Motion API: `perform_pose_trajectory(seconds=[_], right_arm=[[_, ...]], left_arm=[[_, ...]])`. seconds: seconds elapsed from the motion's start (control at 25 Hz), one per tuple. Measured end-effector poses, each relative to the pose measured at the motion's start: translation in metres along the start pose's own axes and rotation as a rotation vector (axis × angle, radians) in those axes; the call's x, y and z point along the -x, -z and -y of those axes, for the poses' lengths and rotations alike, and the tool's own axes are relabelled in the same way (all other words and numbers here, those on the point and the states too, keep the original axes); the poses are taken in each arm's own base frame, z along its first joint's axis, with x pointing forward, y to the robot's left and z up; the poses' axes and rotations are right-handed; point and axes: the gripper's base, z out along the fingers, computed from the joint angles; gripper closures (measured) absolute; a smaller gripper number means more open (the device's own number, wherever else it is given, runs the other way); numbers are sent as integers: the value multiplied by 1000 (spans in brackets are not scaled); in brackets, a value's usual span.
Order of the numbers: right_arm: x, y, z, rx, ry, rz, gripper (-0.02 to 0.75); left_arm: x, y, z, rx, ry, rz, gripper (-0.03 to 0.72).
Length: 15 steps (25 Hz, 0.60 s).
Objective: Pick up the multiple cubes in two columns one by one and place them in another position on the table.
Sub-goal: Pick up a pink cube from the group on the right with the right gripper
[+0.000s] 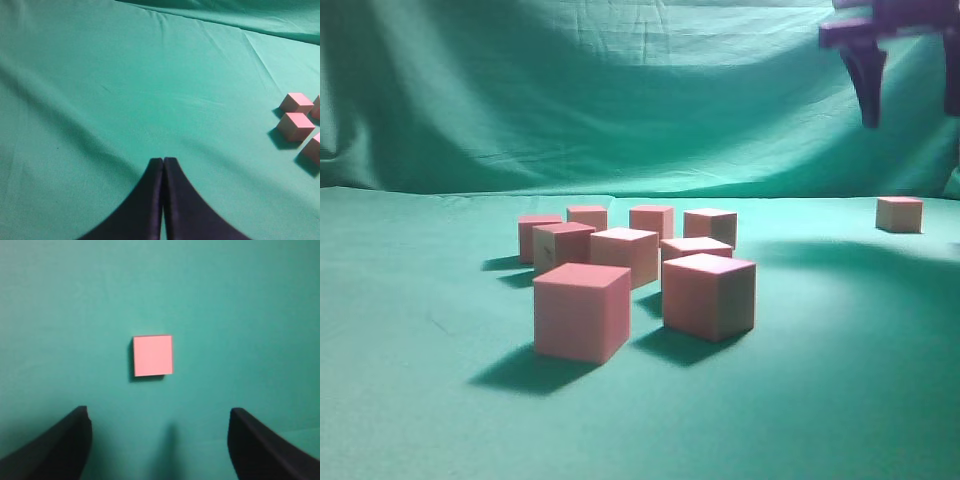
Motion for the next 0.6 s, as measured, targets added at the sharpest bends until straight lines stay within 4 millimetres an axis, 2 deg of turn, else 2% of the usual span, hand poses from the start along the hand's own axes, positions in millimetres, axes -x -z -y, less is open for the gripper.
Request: perform_pose_trajectory(seconds=[0.16,0.28,0.6], right_arm=[[4,-35,11,1,-27,-57,218],[6,-55,12,10,-27,-63,218],[13,-80,6,36,29,-10,218]], left_arm=[[0,0,0,0,0,0,688],[0,0,0,0,0,0,688],[0,0,0,0,0,0,688]])
